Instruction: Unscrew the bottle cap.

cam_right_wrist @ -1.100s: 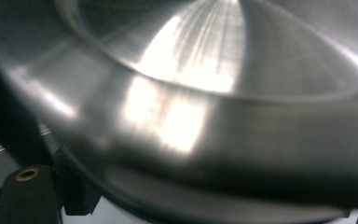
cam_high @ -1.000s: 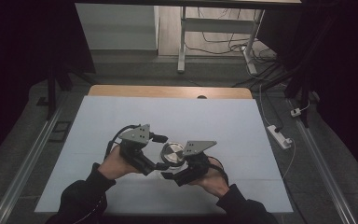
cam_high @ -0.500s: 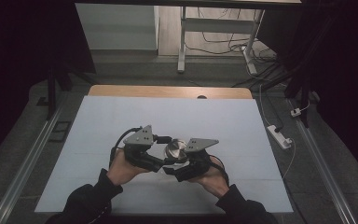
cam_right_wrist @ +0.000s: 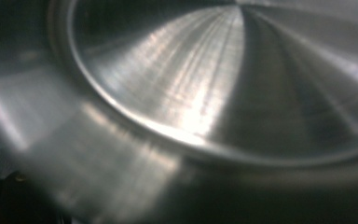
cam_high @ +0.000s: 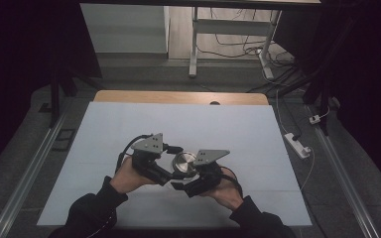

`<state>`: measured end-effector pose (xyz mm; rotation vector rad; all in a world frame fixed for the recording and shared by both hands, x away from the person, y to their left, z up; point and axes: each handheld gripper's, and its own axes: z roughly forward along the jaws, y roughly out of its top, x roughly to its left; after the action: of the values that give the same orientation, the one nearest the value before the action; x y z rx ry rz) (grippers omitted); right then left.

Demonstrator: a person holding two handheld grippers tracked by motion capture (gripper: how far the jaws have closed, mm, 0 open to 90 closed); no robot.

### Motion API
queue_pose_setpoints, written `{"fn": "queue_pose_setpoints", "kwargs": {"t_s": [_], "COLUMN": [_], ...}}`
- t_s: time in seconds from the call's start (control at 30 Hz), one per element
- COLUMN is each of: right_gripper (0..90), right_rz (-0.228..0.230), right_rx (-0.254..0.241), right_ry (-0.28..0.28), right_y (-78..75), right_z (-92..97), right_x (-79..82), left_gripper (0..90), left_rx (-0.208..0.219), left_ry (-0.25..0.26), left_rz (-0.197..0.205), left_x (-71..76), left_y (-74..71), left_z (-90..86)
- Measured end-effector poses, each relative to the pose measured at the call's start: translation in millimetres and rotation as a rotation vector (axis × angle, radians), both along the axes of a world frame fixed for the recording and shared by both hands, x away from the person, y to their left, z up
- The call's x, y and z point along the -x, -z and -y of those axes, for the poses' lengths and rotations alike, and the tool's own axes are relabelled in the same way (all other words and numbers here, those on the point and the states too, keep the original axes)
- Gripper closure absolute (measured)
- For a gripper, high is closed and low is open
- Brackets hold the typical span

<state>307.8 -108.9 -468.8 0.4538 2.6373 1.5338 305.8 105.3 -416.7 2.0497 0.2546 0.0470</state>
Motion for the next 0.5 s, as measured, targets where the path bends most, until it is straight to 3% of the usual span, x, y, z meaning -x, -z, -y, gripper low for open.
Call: {"fn": "queue_pose_setpoints", "kwargs": {"t_s": [0.1, 0.23, 0.33, 0.5], "right_gripper": [15.2, 15.2, 15.2, 15.2], "right_rz": [0.005, 0.007, 0.014, 0.004], "right_rx": [0.014, 0.025, 0.027, 0.022], "right_ry": [-0.029, -0.030, 0.000, 0.095], "right_y": [1.1, 1.6, 2.1, 2.6], "right_z": [-5.8, -6.6, -6.1, -1.3], "right_x": [5.1, 5.9, 4.4, -1.0], "left_gripper": [18.5, 18.8, 19.1, 19.2], "left_rx": [-0.034, -0.048, -0.055, -0.046], "left_ry": [0.039, 0.024, -0.044, -0.230], "left_rz": [0.008, 0.029, 0.056, 0.101], "left_x": [0.6, 2.6, 6.5, 15.2], "left_y": [2.0, 2.4, 3.3, 6.6], "left_z": [2.7, 4.4, 10.4, 25.5]}}
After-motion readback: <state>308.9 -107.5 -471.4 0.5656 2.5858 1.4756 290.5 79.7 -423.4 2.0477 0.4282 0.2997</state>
